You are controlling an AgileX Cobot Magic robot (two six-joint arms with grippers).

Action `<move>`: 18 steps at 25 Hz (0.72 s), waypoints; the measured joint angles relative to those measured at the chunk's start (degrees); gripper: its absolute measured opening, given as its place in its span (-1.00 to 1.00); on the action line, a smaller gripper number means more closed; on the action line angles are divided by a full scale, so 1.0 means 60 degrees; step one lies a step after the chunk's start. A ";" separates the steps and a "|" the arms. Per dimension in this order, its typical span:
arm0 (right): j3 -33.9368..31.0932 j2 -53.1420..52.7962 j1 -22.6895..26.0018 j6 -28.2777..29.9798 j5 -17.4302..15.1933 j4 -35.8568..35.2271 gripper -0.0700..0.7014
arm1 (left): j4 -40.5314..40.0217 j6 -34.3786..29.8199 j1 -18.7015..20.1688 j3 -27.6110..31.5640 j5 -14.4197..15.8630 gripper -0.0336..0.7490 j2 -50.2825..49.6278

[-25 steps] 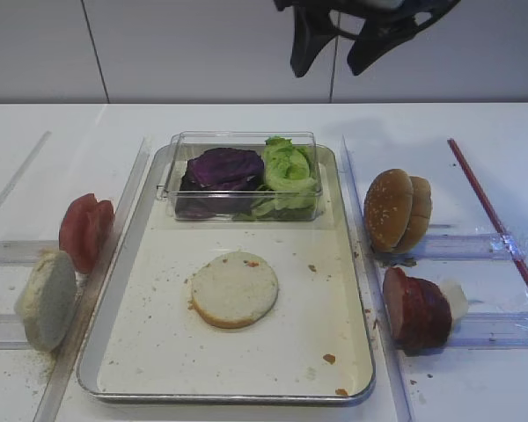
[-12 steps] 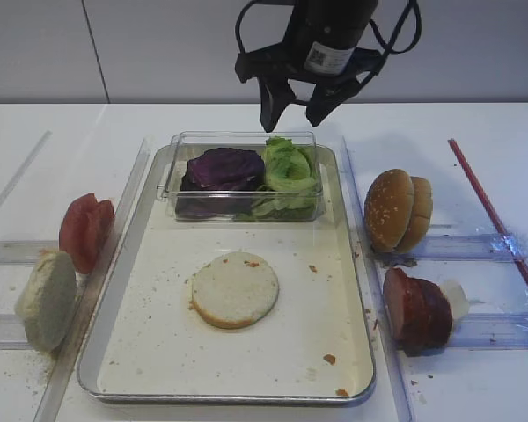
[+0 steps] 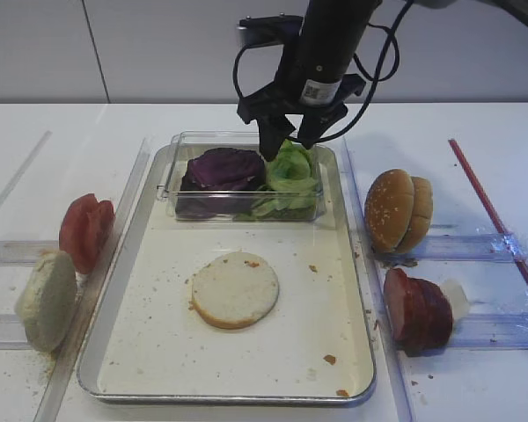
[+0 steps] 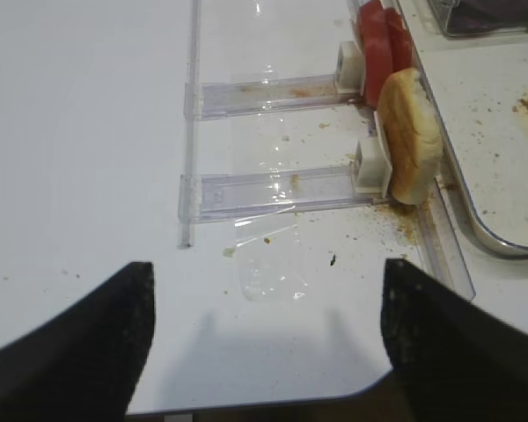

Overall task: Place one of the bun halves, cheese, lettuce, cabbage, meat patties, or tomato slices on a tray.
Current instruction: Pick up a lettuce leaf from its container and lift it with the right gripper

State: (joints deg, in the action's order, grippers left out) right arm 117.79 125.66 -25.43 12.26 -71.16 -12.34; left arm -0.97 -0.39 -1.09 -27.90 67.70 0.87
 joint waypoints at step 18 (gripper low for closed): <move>0.0056 0.0416 0.0000 0.0670 0.0095 0.0280 0.36 | 0.0000 0.0000 0.0000 0.0000 0.0000 0.34 0.0000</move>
State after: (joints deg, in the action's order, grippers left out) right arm 118.13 128.16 -25.43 16.27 -70.59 -10.66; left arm -0.97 -0.39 -1.09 -27.90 67.70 0.87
